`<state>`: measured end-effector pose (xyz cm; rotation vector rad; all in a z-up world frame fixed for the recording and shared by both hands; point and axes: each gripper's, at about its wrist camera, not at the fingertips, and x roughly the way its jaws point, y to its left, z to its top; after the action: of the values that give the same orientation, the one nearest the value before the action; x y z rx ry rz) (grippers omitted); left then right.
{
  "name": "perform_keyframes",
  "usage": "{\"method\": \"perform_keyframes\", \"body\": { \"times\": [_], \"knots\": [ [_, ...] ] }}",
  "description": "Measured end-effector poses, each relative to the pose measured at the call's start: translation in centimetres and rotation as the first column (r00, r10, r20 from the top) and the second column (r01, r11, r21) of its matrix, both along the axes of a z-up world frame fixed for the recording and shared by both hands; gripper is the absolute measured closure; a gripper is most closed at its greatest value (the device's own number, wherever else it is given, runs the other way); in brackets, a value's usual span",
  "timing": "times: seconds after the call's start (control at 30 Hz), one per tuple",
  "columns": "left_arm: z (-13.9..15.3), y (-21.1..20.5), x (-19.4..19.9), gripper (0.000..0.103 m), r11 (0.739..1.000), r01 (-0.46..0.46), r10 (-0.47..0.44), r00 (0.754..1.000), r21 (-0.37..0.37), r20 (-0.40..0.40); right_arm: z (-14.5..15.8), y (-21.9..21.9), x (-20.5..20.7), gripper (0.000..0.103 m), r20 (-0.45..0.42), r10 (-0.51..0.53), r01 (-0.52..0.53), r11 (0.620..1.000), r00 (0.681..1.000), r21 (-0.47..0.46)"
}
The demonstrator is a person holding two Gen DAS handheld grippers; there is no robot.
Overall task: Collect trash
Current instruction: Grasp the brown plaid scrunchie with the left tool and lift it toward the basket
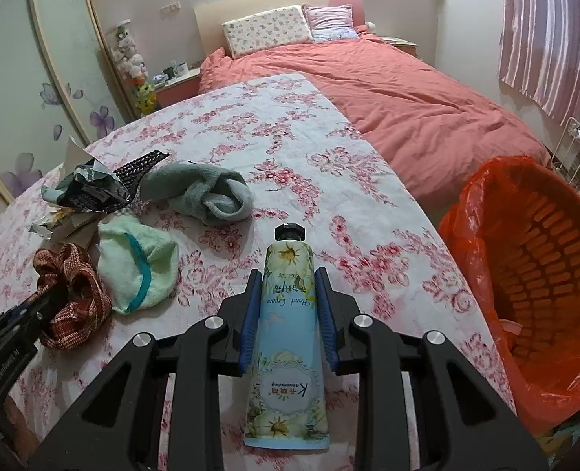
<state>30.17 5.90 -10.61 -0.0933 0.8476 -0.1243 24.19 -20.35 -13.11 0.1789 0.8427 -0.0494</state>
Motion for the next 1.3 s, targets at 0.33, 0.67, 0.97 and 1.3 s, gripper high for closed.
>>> {"method": "perform_keyframes", "body": {
  "times": [0.33, 0.67, 0.97, 1.3],
  "knots": [
    [3.0, -1.8, -1.8, 0.081, 0.996, 0.033, -0.042, 0.994, 0.089, 0.096, 2.6, 0.0, -2.8, 0.075, 0.091, 0.019, -0.014, 0.998, 0.996, -0.055],
    [5.7, -4.9, -3.5, 0.08, 0.989, 0.096, -0.112, 0.981, 0.111, 0.157, 5.0, -1.6, -4.9, 0.075, 0.161, -0.002, 0.009, 0.999, 0.987, -0.048],
    [7.0, -8.0, -4.6, 0.081, 0.982, 0.152, -0.171, 0.968, 0.116, 0.181, 5.9, -3.2, -6.0, 0.075, 0.193, -0.032, 0.042, 0.998, 0.981, -0.052],
    [7.8, -12.1, -5.4, 0.08, 0.967, 0.227, -0.245, 0.95, 0.112, 0.195, 6.3, -6.2, -7.6, 0.075, 0.217, -0.092, 0.102, 0.994, 0.972, -0.036]
  ]
}}
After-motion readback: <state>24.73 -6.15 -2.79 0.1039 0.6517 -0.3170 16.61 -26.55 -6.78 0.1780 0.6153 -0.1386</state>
